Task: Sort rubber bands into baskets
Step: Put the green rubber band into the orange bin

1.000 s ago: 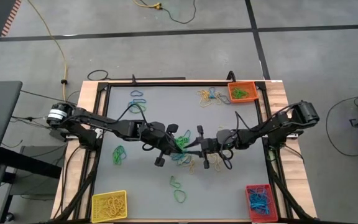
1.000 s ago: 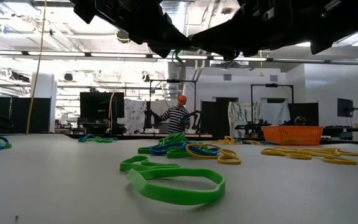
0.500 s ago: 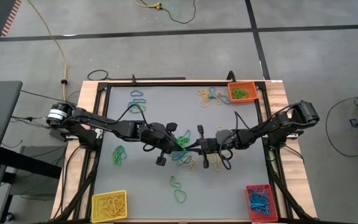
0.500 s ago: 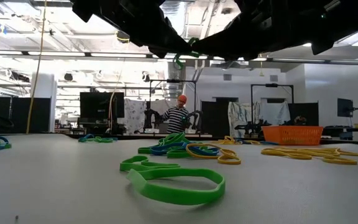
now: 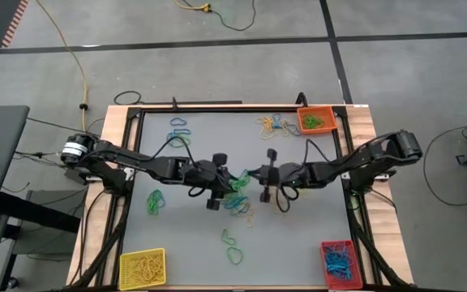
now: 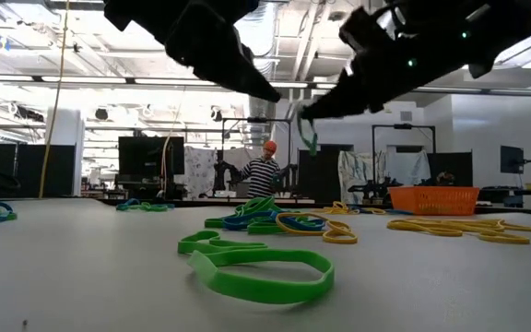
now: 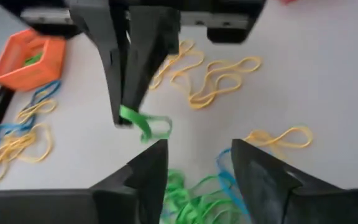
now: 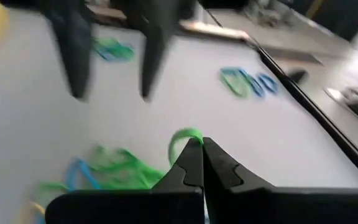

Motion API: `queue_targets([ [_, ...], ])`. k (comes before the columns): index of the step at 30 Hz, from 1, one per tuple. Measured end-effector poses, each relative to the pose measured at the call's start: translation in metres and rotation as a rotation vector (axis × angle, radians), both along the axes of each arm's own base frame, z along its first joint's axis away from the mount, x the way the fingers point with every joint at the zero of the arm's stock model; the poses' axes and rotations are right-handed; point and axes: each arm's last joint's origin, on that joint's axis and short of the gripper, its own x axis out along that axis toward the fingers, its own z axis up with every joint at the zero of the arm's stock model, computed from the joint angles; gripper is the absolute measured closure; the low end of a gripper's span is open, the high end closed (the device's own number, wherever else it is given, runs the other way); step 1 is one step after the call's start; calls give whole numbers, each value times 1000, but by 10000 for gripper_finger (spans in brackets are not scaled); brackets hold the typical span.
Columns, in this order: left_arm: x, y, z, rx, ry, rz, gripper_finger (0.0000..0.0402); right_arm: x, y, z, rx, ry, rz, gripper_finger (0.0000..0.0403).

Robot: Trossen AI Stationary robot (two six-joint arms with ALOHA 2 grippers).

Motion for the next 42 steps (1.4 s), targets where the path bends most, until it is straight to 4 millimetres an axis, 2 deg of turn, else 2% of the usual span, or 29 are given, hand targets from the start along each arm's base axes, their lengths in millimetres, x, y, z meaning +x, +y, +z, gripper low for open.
queue_targets([
  [4, -3, 5, -5, 43, 57, 68, 218, -12, -20, 8, -3, 64, -115, 385],
  [9, -4, 11, -9, -4, 97, 64, 217, -35, -52, 24, 18, 108, -253, 383],
  [16, -9, 11, -26, -30, 31, 36, 216, -78, -104, 45, 36, 137, -500, 383],
  [22, -17, 10, -43, -77, -51, 26, 216, -121, -148, 45, 94, 209, -777, 382],
  [29, -23, 9, -52, -104, -70, 40, 216, -155, -183, 36, 198, 254, -976, 382],
  [34, -26, 8, -56, -117, -74, 49, 216, -168, -198, 28, 247, 288, -1050, 381],
  [42, -28, 5, -58, -139, -80, 48, 216, -161, -210, 22, 282, 354, -1061, 371],
])
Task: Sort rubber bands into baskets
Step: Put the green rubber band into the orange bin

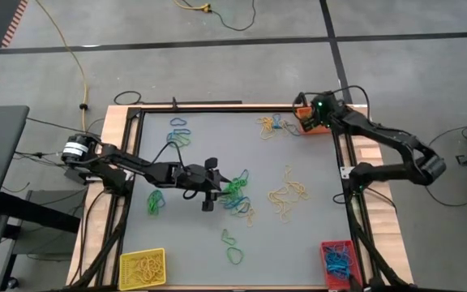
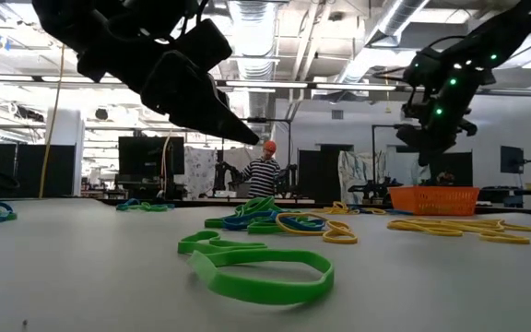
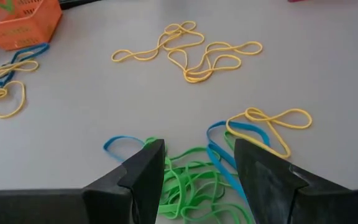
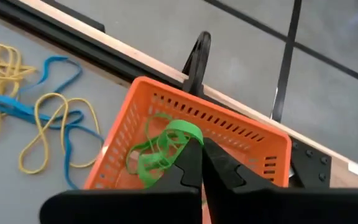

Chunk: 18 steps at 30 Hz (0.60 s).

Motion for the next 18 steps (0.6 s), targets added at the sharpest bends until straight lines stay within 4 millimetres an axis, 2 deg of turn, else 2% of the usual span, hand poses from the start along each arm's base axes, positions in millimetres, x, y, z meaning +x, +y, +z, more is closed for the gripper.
queue_targets([
  [9, -1, -9, 0, 0, 1, -31, 216, 5, -8, -11, 66, 125, -39, 365],
  [18, -1, -12, 0, 0, 3, -41, 216, 6, -8, -13, 77, 145, -40, 351],
])
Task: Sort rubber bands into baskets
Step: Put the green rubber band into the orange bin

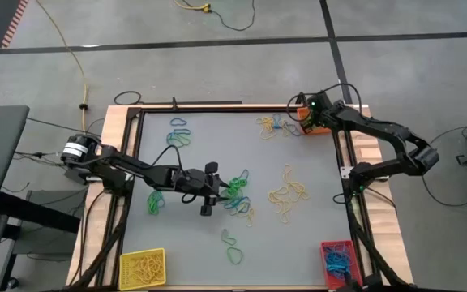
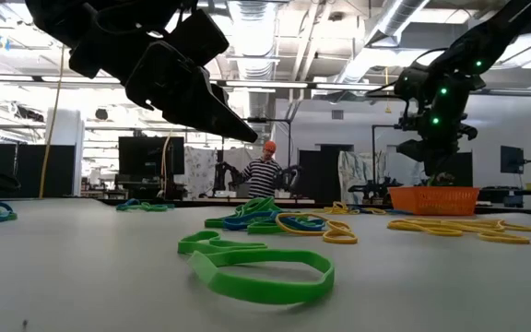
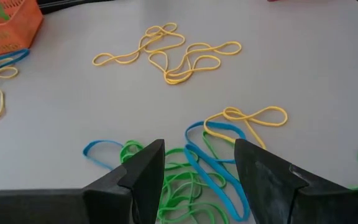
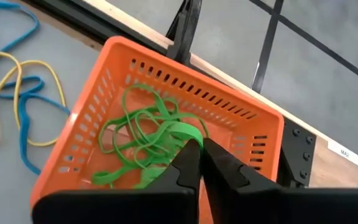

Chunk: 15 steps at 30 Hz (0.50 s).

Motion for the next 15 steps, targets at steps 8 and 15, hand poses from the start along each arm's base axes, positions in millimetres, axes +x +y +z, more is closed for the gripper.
queue_targets([
  [8, 0, 0, 0, 0, 0, 0, 216, 0, 0, 0, 5, 0, -3, 276],
  [15, 0, 0, 0, -2, 0, 1, 216, 0, 0, 0, -6, -27, -23, 199],
])
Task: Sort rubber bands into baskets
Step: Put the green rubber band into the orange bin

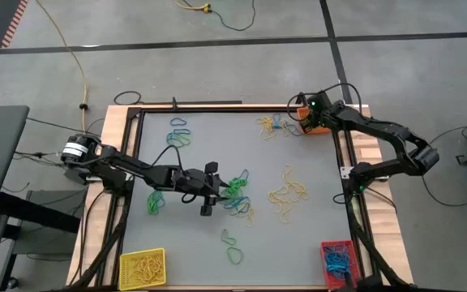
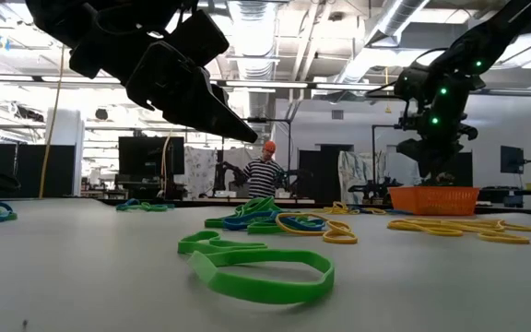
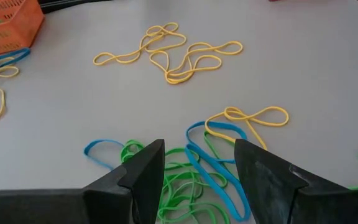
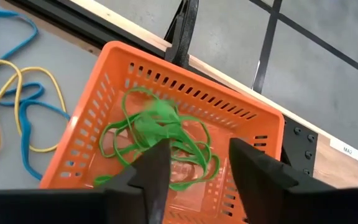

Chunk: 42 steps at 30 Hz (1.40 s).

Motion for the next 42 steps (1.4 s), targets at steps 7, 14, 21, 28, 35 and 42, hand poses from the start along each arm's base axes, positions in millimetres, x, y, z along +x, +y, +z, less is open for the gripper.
queue_targets([
  [7, 0, 0, 0, -1, -1, 0, 216, 0, 1, 2, -6, -16, -3, 174],
  [14, 0, 0, 0, 0, -2, 1, 216, 12, 12, 17, -70, -103, 99, 173],
  [21, 0, 0, 0, 4, -3, 5, 216, 37, 37, 35, -55, -317, 371, 173],
  [28, 0, 0, -1, 3, 7, 4, 216, 69, 76, 35, 24, -384, 669, 173],
  [35, -3, -1, -5, -37, 59, -22, 216, 98, 123, 32, 42, -385, 921, 173],
  [42, -3, -5, -5, -127, 73, -116, 216, 113, 167, 38, 8, -433, 1136, 173],
])
